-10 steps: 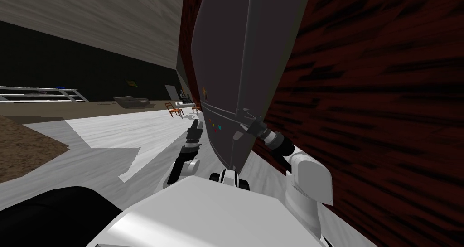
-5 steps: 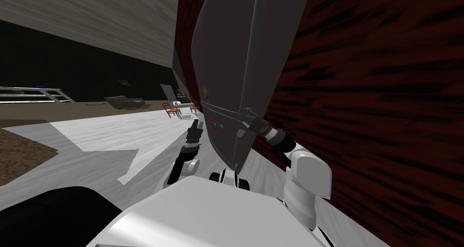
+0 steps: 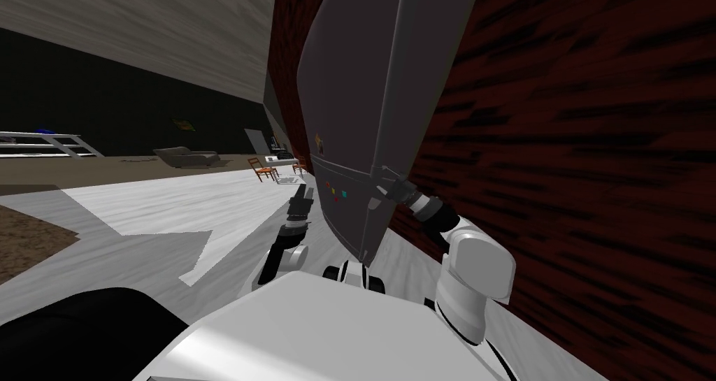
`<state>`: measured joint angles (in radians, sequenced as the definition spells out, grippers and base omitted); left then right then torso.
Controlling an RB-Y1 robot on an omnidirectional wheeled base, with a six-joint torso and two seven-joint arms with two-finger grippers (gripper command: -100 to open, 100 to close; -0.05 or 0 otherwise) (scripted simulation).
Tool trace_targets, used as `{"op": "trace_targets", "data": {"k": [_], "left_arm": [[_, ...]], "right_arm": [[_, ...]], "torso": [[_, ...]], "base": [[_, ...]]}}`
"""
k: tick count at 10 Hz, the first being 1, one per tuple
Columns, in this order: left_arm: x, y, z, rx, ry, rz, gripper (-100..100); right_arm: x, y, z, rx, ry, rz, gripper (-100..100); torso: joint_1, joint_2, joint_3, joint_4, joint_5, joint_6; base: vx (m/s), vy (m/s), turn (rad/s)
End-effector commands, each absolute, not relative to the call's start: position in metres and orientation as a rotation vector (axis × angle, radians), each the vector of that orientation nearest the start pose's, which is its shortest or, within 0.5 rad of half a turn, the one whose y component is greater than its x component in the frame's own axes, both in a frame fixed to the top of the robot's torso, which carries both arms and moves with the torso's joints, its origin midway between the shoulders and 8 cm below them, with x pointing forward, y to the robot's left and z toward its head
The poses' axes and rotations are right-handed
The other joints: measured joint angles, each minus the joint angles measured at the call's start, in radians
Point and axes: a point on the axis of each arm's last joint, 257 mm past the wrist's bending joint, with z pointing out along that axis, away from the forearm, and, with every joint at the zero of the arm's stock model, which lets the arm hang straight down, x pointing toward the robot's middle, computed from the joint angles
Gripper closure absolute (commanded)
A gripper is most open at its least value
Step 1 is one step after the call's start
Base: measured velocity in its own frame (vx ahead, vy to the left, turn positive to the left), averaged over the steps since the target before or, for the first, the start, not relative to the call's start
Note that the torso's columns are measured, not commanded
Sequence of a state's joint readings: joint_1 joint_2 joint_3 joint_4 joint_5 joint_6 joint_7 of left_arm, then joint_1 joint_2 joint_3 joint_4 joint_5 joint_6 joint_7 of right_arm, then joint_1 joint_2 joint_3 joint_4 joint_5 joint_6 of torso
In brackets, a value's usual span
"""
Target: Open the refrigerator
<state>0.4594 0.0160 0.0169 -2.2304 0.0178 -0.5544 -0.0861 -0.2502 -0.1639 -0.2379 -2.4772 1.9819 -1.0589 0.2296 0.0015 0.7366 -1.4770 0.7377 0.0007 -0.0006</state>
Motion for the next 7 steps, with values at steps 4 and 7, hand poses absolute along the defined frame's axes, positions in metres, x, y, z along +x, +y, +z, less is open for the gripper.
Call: {"op": "trace_targets", "data": {"k": [4,7], "left_arm": [[0.346,0.282,0.026,-0.591,0.603,-1.240,0],[0.346,0.282,0.026,-0.591,0.603,-1.240,0]], "right_arm": [[0.385,-0.083,0.127,-1.251,0.517,-0.618,-100],[0.386,-0.083,0.122,-1.250,0.518,-0.619,100]], "torso": [[-0.003,0.001,0.001,0.000,-0.001,0.001],[-0.002,0.001,0.001,0.000,-0.001,0.001]], "base": [[-0.007,0.028,-0.011],[0.023,0.015,0.001]]}}
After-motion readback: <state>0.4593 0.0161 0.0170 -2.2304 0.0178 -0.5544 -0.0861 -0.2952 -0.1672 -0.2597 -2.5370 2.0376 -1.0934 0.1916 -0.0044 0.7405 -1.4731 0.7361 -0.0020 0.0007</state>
